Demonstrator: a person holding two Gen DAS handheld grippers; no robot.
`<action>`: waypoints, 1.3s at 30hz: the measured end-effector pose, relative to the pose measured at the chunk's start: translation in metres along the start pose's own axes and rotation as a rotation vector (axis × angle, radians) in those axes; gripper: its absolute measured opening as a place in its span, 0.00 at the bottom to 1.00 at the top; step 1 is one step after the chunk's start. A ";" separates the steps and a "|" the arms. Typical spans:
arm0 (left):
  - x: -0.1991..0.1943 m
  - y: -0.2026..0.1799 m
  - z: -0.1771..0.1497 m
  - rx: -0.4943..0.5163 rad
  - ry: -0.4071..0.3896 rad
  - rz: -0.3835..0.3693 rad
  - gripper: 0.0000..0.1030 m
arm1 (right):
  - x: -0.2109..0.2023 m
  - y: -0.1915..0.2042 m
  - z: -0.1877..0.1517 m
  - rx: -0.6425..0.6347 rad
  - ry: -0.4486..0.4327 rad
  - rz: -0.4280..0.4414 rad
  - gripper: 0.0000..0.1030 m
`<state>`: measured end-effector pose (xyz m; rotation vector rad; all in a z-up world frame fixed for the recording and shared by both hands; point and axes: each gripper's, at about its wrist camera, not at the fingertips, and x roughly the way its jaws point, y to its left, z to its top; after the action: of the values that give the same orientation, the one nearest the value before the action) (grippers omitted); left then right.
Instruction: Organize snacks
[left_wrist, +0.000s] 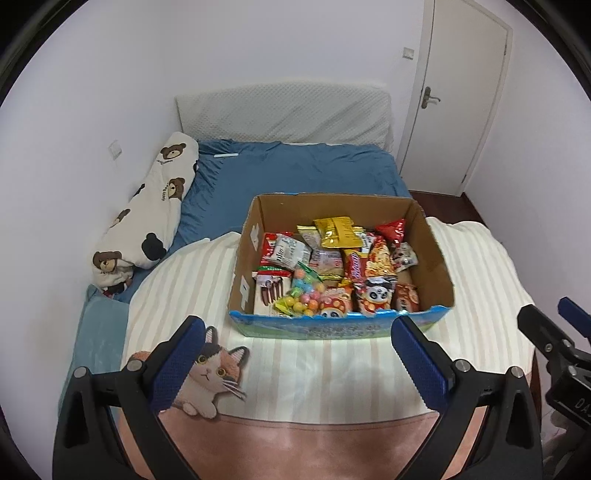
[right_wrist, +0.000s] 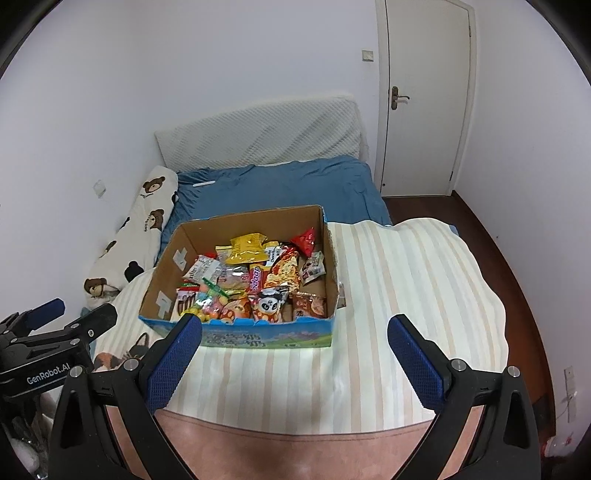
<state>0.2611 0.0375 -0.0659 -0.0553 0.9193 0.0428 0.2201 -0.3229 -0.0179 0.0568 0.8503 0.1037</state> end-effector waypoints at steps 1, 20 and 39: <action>0.003 0.000 0.002 0.001 0.002 0.006 1.00 | 0.004 -0.001 0.002 0.001 0.004 -0.003 1.00; 0.037 -0.010 0.013 0.026 0.063 0.018 1.00 | 0.052 -0.004 0.008 0.024 0.085 -0.017 1.00; 0.036 -0.013 0.013 0.034 0.056 0.026 1.00 | 0.050 -0.006 0.003 0.022 0.095 -0.028 1.00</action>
<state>0.2935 0.0258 -0.0863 -0.0128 0.9763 0.0496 0.2558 -0.3228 -0.0538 0.0616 0.9464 0.0713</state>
